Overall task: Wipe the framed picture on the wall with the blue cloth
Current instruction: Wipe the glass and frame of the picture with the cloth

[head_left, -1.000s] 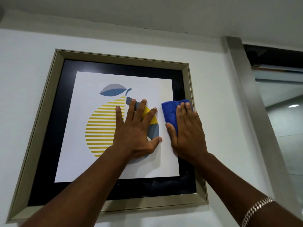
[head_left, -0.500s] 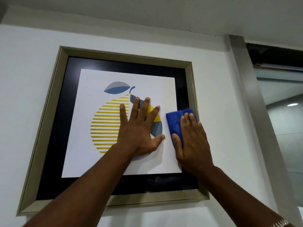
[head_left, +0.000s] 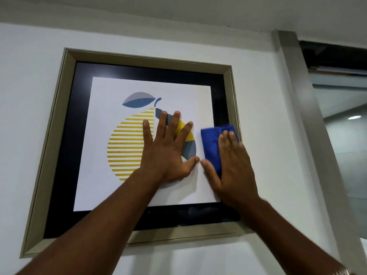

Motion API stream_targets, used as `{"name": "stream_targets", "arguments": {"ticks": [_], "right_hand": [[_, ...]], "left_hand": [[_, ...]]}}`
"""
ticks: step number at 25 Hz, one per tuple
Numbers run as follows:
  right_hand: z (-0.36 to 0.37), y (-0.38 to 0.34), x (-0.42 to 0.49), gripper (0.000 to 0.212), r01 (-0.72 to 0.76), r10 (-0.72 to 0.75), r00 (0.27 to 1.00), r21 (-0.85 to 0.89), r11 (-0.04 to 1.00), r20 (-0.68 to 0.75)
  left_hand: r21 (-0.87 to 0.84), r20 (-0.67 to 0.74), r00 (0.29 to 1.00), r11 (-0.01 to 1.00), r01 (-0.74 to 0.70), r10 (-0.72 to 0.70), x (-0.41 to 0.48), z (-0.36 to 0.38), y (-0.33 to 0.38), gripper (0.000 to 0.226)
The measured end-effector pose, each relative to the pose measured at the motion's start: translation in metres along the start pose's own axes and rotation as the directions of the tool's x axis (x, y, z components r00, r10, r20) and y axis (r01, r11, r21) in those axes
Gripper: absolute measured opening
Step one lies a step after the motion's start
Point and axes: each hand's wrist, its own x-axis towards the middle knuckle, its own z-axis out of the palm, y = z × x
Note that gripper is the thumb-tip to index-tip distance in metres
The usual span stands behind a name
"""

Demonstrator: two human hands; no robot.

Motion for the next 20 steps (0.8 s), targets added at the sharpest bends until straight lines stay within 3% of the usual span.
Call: {"name": "stream_targets", "arguments": {"ticks": [4, 12, 16, 20], "right_hand": [[0.004, -0.001, -0.076, 0.082, 0.008, -0.006, 0.999, -0.03, 1.0, 0.048], [0.001, -0.003, -0.017, 0.077, -0.049, 0.052, 0.997, -0.037, 0.998, 0.061], [0.006, -0.01, -0.056, 0.077, -0.098, 0.099, 0.994, -0.017, 0.995, 0.055], [0.003, -0.019, -0.11, 0.083, -0.155, 0.156, 0.976, -0.017, 0.988, 0.15]], "left_hand": [[-0.01, -0.001, 1.0, 1.0, 0.003, -0.003, -0.001, -0.002, 0.001, 0.093], [-0.015, 0.019, 1.0, 1.0, 0.0, 0.0, 0.0, -0.002, 0.0, 0.094], [-0.022, -0.026, 0.999, 1.0, -0.02, 0.02, -0.001, 0.0, -0.002, 0.092], [-0.041, -0.008, 1.0, 0.999, -0.01, 0.01, -0.003, -0.002, -0.001, 0.09]]}}
